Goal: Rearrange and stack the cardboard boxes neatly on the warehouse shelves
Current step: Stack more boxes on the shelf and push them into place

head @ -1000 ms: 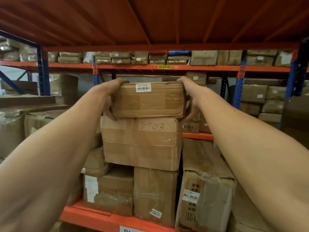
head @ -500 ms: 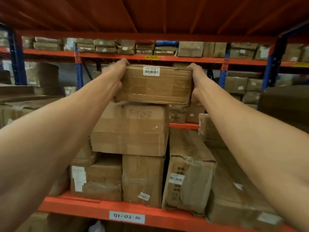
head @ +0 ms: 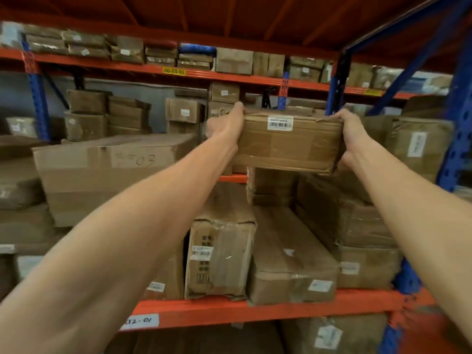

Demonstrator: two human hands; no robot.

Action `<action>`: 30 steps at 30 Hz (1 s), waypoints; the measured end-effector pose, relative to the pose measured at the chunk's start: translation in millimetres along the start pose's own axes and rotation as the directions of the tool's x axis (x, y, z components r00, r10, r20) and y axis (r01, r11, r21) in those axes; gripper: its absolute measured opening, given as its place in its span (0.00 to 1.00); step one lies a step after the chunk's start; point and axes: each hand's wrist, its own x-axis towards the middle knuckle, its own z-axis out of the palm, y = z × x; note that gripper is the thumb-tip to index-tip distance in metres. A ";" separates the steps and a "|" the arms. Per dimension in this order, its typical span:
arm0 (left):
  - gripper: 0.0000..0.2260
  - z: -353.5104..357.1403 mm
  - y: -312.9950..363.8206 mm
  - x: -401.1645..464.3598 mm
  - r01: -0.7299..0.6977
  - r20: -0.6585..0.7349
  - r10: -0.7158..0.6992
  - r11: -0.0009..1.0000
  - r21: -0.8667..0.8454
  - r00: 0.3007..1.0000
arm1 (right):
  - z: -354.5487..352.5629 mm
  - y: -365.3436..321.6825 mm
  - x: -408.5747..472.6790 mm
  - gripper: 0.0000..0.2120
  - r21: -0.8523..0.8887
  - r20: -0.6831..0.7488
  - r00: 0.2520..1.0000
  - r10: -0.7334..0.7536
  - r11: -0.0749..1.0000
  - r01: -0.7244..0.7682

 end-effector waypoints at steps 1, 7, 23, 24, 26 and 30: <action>0.40 11.4 -16.3 -6.7 0.038 0.006 -0.038 0.999 0.000 0.999 | -15.2 8.7 0.4 0.15 -0.023 -0.032 0.999 0.020 1.000 -0.021; 0.38 40.6 -119.4 -49.7 0.187 -0.016 -0.186 0.982 0.020 0.982 | -75.6 88.1 8.1 0.14 0.008 -0.041 0.994 0.105 0.994 -0.105; 0.36 43.7 -161.4 -79.7 -0.083 0.135 0.019 0.870 0.486 0.991 | -104.5 177.7 11.8 0.24 0.160 -0.160 0.926 0.343 0.934 -0.318; 0.40 38.4 -161.1 -78.5 -0.107 0.172 0.018 0.845 0.523 0.985 | -103.8 177.6 11.8 0.25 0.163 -0.175 0.918 0.356 0.930 -0.329; 0.50 17.5 -160.7 -73.5 -0.216 0.357 -0.013 0.775 0.594 0.934 | -100.3 176.2 9.9 0.23 0.181 -0.194 0.905 0.377 0.921 -0.345; 0.58 -13.7 -179.9 -64.9 -0.456 0.561 -0.100 0.475 0.753 0.822 | -90.2 170.9 4.8 0.23 0.182 -0.198 0.915 0.353 0.930 -0.319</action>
